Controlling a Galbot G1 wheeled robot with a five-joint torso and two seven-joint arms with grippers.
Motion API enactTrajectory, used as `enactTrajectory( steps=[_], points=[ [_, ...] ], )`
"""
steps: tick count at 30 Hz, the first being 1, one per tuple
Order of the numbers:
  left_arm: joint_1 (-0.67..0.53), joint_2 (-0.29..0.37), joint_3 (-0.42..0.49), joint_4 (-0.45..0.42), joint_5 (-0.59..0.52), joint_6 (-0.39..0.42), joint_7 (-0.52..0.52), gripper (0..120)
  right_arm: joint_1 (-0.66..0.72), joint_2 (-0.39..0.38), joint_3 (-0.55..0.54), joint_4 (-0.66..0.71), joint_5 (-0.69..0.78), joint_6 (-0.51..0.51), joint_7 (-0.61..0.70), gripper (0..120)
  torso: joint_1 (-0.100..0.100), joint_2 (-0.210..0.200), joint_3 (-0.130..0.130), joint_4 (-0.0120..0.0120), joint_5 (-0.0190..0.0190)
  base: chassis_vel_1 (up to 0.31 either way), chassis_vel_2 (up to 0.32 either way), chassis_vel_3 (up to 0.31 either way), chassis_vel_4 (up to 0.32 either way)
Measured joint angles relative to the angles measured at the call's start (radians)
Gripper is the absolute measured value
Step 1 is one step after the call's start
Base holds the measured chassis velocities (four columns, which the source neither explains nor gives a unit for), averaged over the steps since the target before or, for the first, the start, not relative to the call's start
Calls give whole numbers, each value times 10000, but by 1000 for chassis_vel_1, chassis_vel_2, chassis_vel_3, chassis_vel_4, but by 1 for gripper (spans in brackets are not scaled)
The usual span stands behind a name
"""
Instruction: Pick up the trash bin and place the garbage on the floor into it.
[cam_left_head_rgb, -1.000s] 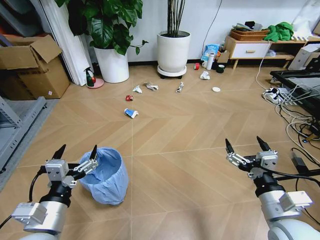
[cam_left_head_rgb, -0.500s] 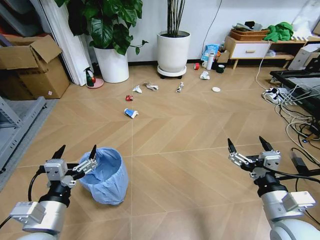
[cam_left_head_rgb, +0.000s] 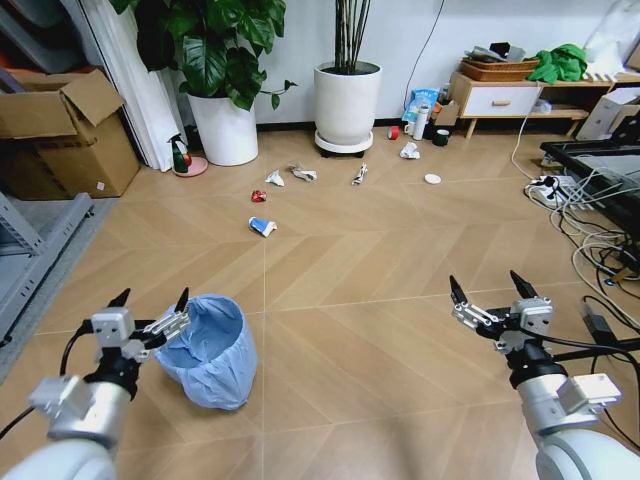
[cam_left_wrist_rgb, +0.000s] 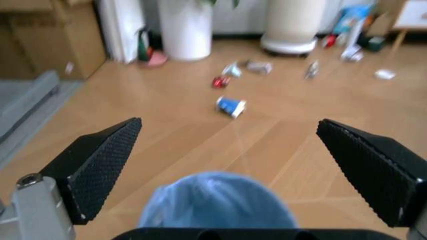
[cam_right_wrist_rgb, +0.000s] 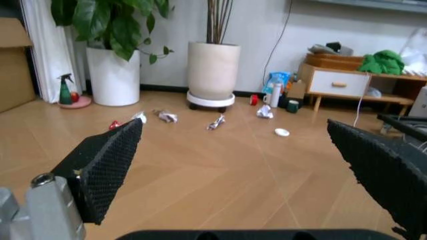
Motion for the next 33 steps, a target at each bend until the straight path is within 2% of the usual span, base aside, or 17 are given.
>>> enactTrajectory(
  steps=[2, 3, 5, 6, 10, 11, 15, 16, 19, 20, 22, 27, 33],
  points=[
    [-94, 162, -33, 205, -143, 264, -215, 100, 110, -99, -107, -92, 57, -52, 29, 100, 0, 0, -1, -1, 0, 0, 0, 0, 0],
    [-205, 335, -45, 512, -247, 473, -376, 100, 300, -287, -288, -246, 160, -138, 89, 100, 0, 0, 0, 11, 4, 0, 0, 0, 0],
    [-510, 640, 58, 1123, -373, 979, -578, 100, 323, -405, -356, -364, 262, -180, 133, 100, 0, 0, 0, 9, 0, 0, 0, 0, 0],
    [-510, 640, 58, 1123, -373, 979, -578, 100, 323, -405, -356, -364, 262, -180, 133, 100, 0, 0, 0, 9, 0, 0, 0, 0, 0],
    [-1235, 1236, 659, 2412, -1149, 1980, -487, 100, 295, -569, -353, -521, 415, -245, 233, 100, 0, 0, 0, 6, 0, 0, 0, 0, 0],
    [-1235, 1236, 659, 2412, -1149, 1980, -487, 100, 295, -569, -353, -521, 415, -245, 233, 100, 0, 0, 0, 6, 0, 0, 0, 0, 0],
    [-2328, 1464, 1390, 3386, -1832, 2235, -548, 100, 422, -651, -430, -681, 456, -338, 339, 100, 0, 0, 0, 6, 1, 0, 0, 0, 0],
    [-2328, 1464, 1390, 3386, -1832, 2235, -548, 100, 422, -651, -430, -681, 456, -338, 339, 100, 0, 0, 0, 6, 1, 0, 0, 0, 0],
    [-3330, 1573, 1906, 4199, -2056, 2358, -697, 100, 492, -668, -463, -752, 498, -378, 382, 100, 0, 0, 0, 4, 2, 0, 0, 0, 0],
    [-3330, 1573, 1906, 4199, -2056, 2358, -697, 100, 492, -668, -463, -752, 498, -378, 382, 100, 0, 0, 0, 4, 2, 0, 0, 0, 0],
    [-3830, 1767, 2142, 4795, -2074, 2382, -694, 100, 461, -662, -415, -753, 532, -382, 392, 100, 1, 0, 0, 3, 4, 0, 0, 0, 0],
    [-4197, 1988, 2324, 5575, -2072, 2495, -543, 100, 337, -548, -356, -772, 528, -349, 404, 100, 0, -1, 0, 5, 2, 0, 0, 0, 0],
    [-4367, 2025, 2441, 6023, -2302, 2680, -539, 100, 305, -454, -355, -783, 474, -304, 410, 100, 0, 0, 0, 5, 2, 0, 0, 0, 0]
  ],
)
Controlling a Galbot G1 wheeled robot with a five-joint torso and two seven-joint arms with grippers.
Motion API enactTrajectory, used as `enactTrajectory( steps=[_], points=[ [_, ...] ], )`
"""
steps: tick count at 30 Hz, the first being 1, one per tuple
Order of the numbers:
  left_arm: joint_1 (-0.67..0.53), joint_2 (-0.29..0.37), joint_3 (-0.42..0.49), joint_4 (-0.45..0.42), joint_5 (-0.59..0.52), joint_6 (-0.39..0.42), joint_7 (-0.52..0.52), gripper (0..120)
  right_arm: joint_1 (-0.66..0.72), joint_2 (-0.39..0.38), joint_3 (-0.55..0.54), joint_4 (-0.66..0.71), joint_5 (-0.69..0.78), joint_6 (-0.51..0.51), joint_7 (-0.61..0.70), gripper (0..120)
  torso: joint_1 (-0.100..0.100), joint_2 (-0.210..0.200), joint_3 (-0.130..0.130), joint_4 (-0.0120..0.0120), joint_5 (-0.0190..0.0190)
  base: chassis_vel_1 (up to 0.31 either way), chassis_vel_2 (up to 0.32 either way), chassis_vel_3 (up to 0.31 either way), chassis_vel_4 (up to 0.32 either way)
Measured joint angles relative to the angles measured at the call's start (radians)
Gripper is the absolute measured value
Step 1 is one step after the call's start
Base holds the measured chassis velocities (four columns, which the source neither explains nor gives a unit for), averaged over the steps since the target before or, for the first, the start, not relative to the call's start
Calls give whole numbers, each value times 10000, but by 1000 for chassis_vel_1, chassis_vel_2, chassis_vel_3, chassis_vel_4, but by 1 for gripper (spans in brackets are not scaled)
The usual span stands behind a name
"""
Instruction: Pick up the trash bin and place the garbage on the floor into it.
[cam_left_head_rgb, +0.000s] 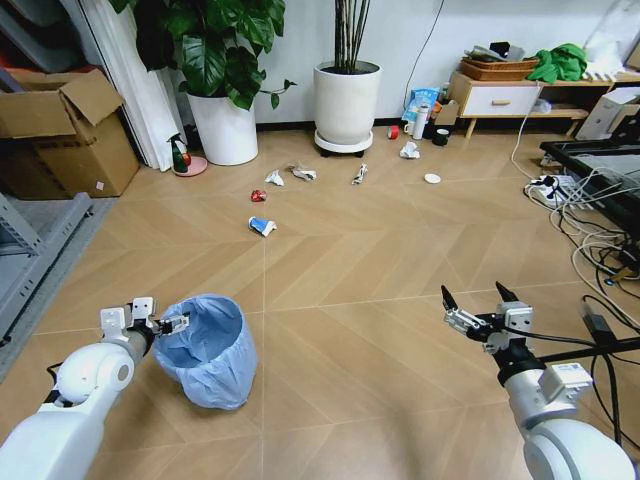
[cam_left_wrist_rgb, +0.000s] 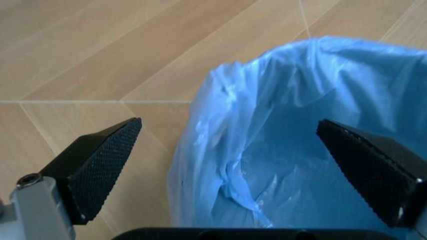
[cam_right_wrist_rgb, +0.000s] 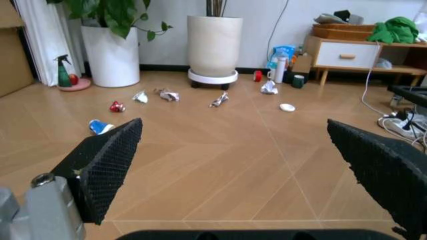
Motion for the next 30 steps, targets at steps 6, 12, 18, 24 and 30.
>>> enactTrajectory(
  steps=[6, 12, 18, 24, 30],
  points=[
    [-29, -12, 35, 137, -7, 156, -104, 99, 11, 0, -4, 7, -4, 13, 30, 100, 0, 0, 0, 1, 0, 0, 0, 0, 0],
    [44, 47, 52, 240, 19, 257, -104, 88, -39, 55, 15, 35, -44, 105, 37, 100, 0, 0, 0, 1, 0, 0, 0, 0, 0],
    [4, 44, 133, 436, 79, 227, -100, 68, -28, 79, 17, 41, -57, 128, 29, 100, 0, 1, 0, 1, 0, 0, 0, 0, 0],
    [-112, 46, 218, 590, 112, 238, -60, 50, -36, 100, 26, 49, -59, 148, 16, 100, -1, 1, 0, 0, 0, 0, 0, 0, 0],
    [-227, 49, 361, 751, 226, 253, 33, 25, -24, 123, 47, 49, -63, 167, 14, 100, 0, 1, 0, 0, 1, 0, 0, 0, 0]
  ],
)
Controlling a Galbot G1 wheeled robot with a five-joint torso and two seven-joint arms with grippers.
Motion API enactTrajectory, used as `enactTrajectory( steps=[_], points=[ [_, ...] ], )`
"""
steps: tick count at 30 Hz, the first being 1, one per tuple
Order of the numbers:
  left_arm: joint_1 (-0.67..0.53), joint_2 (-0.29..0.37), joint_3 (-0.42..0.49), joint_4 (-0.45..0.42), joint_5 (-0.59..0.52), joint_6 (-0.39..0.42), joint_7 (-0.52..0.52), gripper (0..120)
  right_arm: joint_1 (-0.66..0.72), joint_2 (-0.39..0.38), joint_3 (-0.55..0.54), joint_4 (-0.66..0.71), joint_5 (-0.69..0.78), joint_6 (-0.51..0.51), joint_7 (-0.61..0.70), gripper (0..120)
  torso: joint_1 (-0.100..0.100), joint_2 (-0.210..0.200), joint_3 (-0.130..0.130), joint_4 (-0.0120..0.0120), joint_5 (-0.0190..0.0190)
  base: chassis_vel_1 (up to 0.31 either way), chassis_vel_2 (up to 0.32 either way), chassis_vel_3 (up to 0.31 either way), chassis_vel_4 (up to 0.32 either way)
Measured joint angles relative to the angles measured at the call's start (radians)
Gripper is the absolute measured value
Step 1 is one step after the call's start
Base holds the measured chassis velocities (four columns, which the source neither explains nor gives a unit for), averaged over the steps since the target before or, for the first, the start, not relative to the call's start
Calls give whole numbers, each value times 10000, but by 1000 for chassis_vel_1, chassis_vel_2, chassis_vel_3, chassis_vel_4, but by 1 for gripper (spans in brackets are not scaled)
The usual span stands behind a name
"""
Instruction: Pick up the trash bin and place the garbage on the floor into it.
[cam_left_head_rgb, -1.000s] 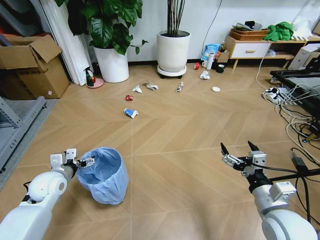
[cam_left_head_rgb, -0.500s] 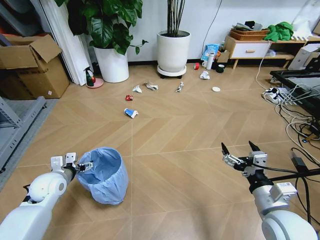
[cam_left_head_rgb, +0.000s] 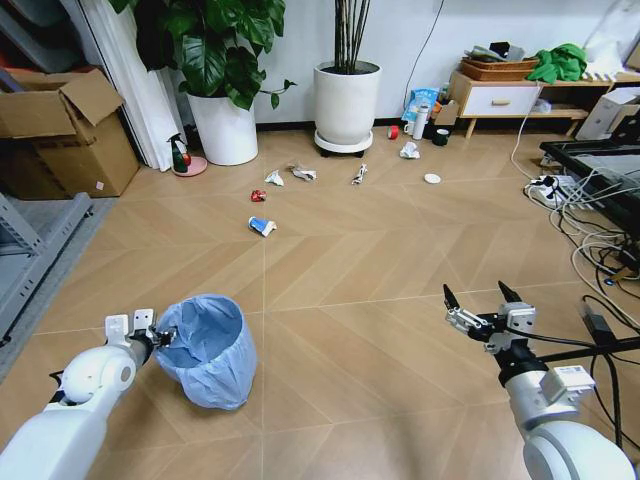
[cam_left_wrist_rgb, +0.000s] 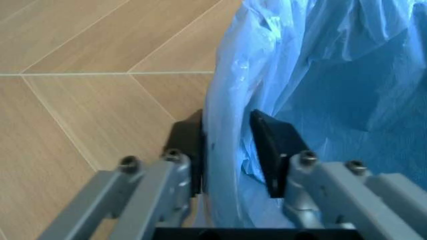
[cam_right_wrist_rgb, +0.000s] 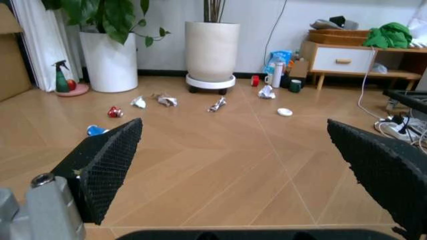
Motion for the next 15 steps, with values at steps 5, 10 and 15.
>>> enactTrajectory(
  steps=[5, 10, 15],
  points=[
    [-4, -10, 7, 5, 4, 1, 4, 6, -13, 9, 21, 0, -7, 4, 0, 100, 0, 0, 0, 0, 1, 0, 0, 0, 0],
    [-3, -49, -1, -51, -26, -25, 12, 0, -12, 12, 26, 0, 21, -3, 38, 100, 0, 0, 0, -1, 1, 0, 0, 0, 0],
    [334, -269, -403, -651, -90, -293, -65, 0, 18, -26, 77, 105, 403, -240, 298, 100, 0, 0, 1, 0, -4, 0, 0, 0, 0]
  ],
)
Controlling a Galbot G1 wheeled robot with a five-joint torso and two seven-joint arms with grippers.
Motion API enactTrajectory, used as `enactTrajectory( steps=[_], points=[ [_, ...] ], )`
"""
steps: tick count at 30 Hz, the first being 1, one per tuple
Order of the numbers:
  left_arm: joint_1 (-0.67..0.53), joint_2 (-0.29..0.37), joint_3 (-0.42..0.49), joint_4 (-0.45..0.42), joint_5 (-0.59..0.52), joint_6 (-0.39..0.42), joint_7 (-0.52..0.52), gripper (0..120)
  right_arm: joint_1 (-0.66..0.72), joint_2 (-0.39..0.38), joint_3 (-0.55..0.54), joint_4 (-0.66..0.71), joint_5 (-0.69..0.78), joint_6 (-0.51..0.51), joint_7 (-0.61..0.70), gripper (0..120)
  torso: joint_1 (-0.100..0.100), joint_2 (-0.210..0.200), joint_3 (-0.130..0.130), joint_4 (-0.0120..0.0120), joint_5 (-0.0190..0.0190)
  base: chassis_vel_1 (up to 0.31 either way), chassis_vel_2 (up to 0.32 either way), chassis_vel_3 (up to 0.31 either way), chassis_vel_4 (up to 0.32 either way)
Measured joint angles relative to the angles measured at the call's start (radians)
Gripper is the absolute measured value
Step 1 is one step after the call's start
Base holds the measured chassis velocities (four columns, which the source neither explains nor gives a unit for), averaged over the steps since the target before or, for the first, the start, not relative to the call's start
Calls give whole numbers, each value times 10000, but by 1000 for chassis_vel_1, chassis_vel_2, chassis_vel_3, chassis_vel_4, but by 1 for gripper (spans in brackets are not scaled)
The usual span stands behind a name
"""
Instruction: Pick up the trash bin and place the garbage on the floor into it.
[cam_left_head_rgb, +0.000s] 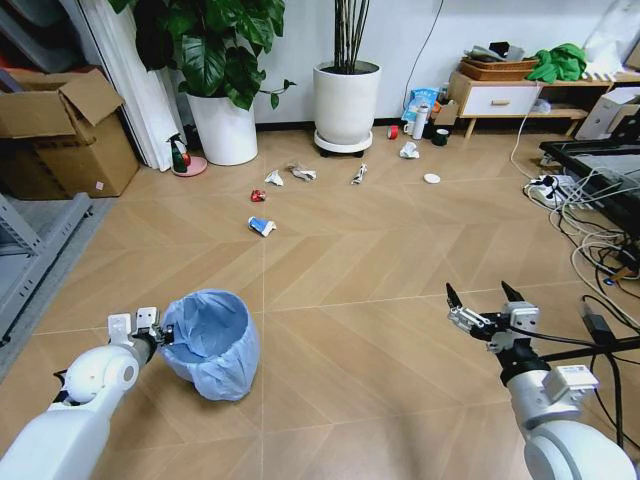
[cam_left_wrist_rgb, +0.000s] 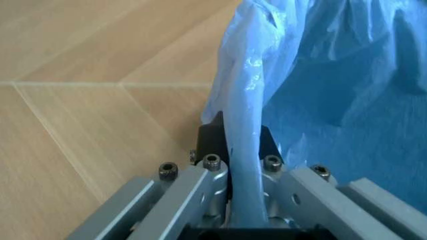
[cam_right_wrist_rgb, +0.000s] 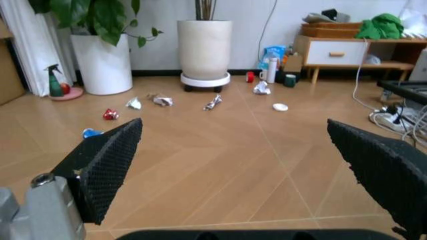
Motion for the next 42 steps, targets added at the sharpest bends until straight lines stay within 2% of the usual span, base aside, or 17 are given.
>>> enactTrajectory(
  steps=[2, 5, 6, 9, 10, 14, 15, 18, 20, 22, 23, 26, 42],
  points=[
    [80, -32, -105, -151, -4, -47, -12, 0, 7, -8, 24, 23, 51, -52, 22, 100, 0, 0, 0, 0, 1, 0, 0, 0, 0],
    [769, -255, -804, -1489, -177, -156, -505, 0, 183, -179, 181, 174, 553, -428, 269, 100, -1, 0, -1, -1, 5, 0, 0, 0, 0],
    [769, -255, -804, -1489, -177, -156, -505, 0, 183, -179, 181, 174, 553, -428, 269, 100, -1, 0, -1, -1, 5, 0, 0, 0, 0],
    [1383, -699, -1256, -2917, -605, -69, -1712, 0, 396, -338, 248, 237, 764, -566, 387, 100, -1, 0, -1, 2, 6, 0, 0, 0, 0],
    [1383, -699, -1256, -2917, -605, -69, -1712, 0, 396, -338, 248, 237, 764, -566, 387, 100, -1, 0, -1, 2, 6, 0, 0, 0, 0],
    [2085, -1381, -1354, -4430, -703, -217, -2677, 0, 469, -422, 259, 378, 908, -601, 409, 100, 0, 0, -1, 0, 4, 0, 0, 0, 0],
    [2085, -1381, -1354, -4430, -703, -217, -2677, 0, 469, -422, 259, 378, 908, -601, 409, 100, 0, 0, -1, 0, 4, 0, 0, 0, 0],
    [2656, -1796, -1336, -5430, -211, -500, -2858, 0, 453, -459, 276, 479, 918, -604, 402, 100, -1, 1, -2, -1, 6, 0, 0, 0, 0],
    [2719, -1839, -1335, -5514, -108, -545, -2852, 0, 450, -462, 283, 490, 912, -607, 399, 100, -1, 1, -2, -1, 5, 0, 0, 0, 0],
    [3088, -2067, -1413, -5812, 751, -983, -2593, 0, 447, -465, 330, 547, 814, -653, 359, 100, -1, 1, -2, 0, 7, 0, 0, 0, 0],
    [3088, -2067, -1413, -5812, 751, -983, -2593, 0, 447, -465, 330, 547, 814, -653, 359, 100, -1, 1, -2, 0, 7, 0, 0, 0, 0],
    [3373, -2345, -1582, -5865, 1644, -1315, -2225, 0, 477, -446, 337, 586, 685, -660, 290, 100, -1, 1, -2, 1, 4, 0, 0, 0, 0],
    [3646, -2389, -1499, -6065, 1901, -1364, -2104, 0, 228, -273, 282, 785, 314, -536, 204, 100, -1, 1, 0, 0, 7, -56, 49, 60, -49]
  ],
)
